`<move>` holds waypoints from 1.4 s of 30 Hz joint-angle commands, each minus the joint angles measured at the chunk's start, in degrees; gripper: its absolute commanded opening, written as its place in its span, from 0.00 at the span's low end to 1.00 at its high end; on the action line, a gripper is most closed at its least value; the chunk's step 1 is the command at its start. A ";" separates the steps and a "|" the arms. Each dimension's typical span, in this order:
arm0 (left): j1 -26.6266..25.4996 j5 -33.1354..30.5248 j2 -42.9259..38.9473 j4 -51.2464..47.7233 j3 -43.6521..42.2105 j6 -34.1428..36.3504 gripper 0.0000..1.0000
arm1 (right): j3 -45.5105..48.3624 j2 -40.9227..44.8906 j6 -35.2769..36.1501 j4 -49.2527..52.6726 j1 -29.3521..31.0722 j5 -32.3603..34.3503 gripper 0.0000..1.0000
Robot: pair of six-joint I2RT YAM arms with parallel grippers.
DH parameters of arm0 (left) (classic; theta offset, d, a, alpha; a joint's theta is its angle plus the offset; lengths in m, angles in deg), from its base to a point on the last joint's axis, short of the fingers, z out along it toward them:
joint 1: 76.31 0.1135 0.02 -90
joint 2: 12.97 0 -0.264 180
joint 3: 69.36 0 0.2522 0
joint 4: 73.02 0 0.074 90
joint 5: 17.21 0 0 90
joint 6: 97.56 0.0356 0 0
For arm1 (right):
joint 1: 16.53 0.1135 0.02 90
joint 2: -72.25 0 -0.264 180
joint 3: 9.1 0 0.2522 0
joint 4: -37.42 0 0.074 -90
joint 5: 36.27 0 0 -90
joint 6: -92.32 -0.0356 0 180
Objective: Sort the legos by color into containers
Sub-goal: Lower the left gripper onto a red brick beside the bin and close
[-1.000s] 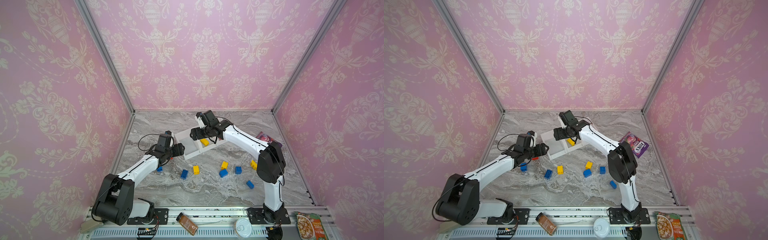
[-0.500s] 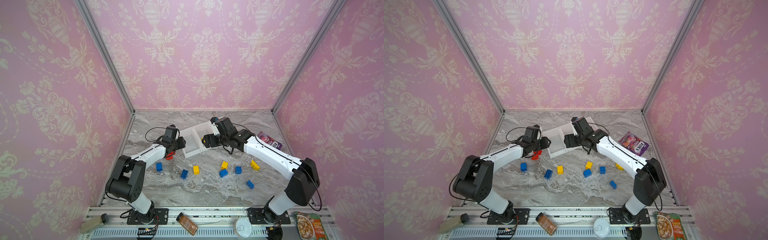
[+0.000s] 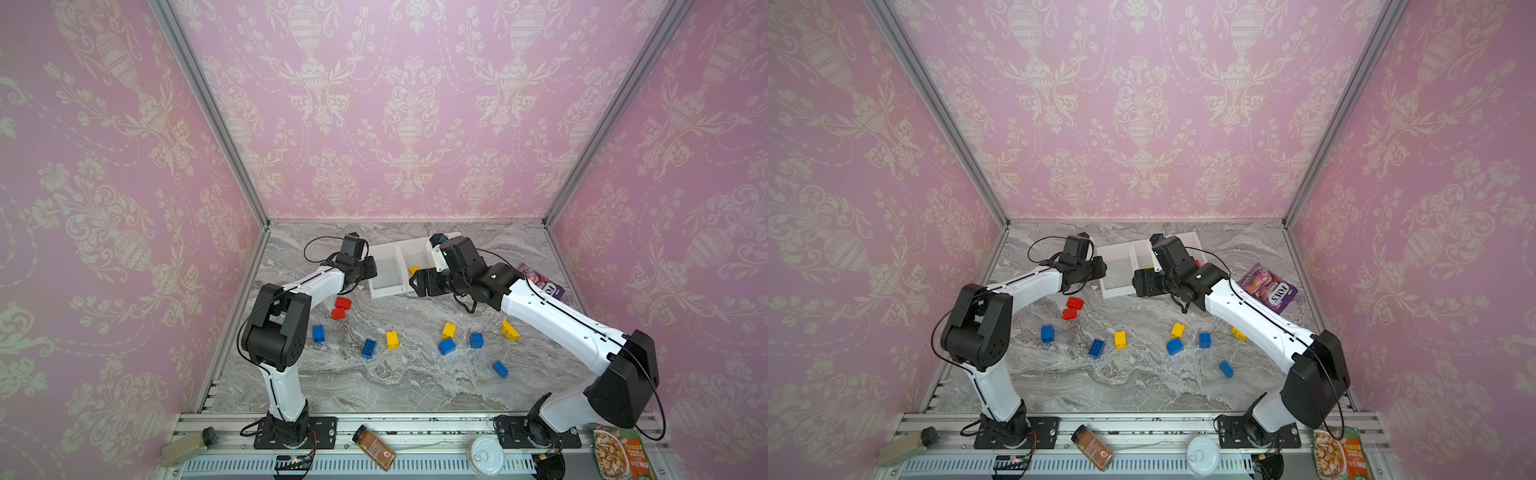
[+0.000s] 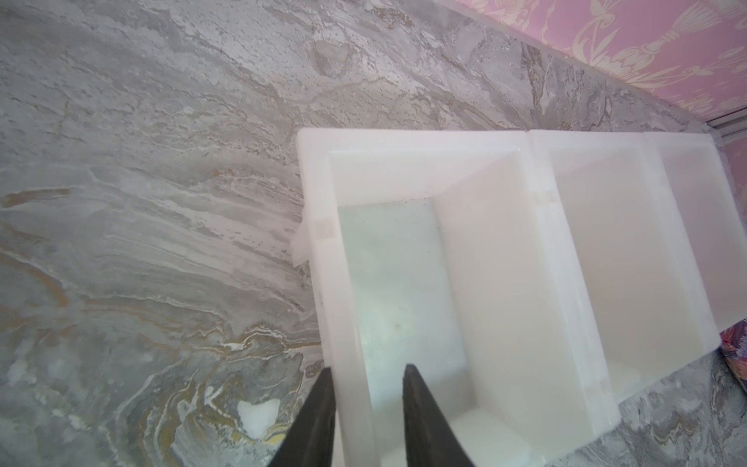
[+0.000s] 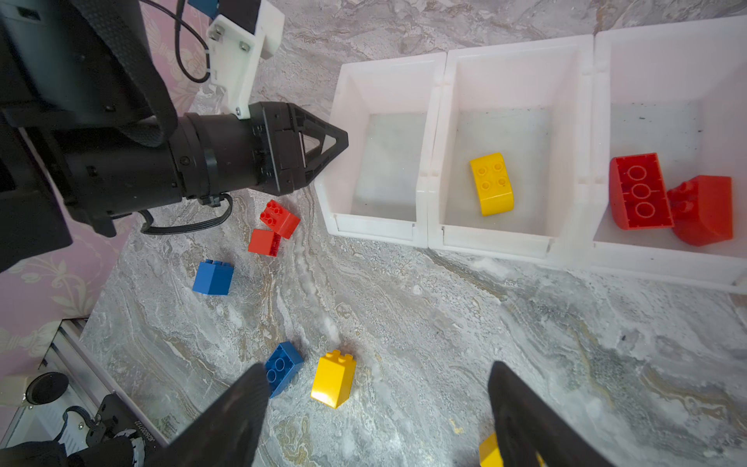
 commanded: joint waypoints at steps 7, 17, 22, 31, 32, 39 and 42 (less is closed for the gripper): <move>0.42 -2.00 0.95 -2.96 3.43 3.97 0.34 | 1.33 0.87 -0.47 -0.46 0.50 0.27 0.86; 1.02 -5.08 -13.99 -5.74 -7.38 3.95 0.82 | 1.14 0.60 0.08 -1.28 0.42 -1.15 0.87; 1.39 -7.27 -21.44 -9.55 -12.76 2.21 0.88 | 1.11 0.24 0.26 -1.73 0.39 -1.94 0.87; 4.56 -7.07 -20.01 -19.86 -14.27 5.61 0.92 | 1.34 0.08 0.42 -2.30 0.41 -2.61 0.88; 4.65 -6.95 -19.02 -20.96 -13.63 6.25 0.91 | 1.41 0.21 0.48 -2.24 0.41 -2.60 0.88; 4.77 -7.19 -13.46 -24.02 -11.33 9.99 0.89 | 2.11 0.74 0.21 -2.43 0.39 -2.68 0.89; 4.78 -6.92 -11.09 -25.12 -9.57 11.92 0.89 | 2.44 1.03 0.13 -2.59 0.48 -2.68 0.89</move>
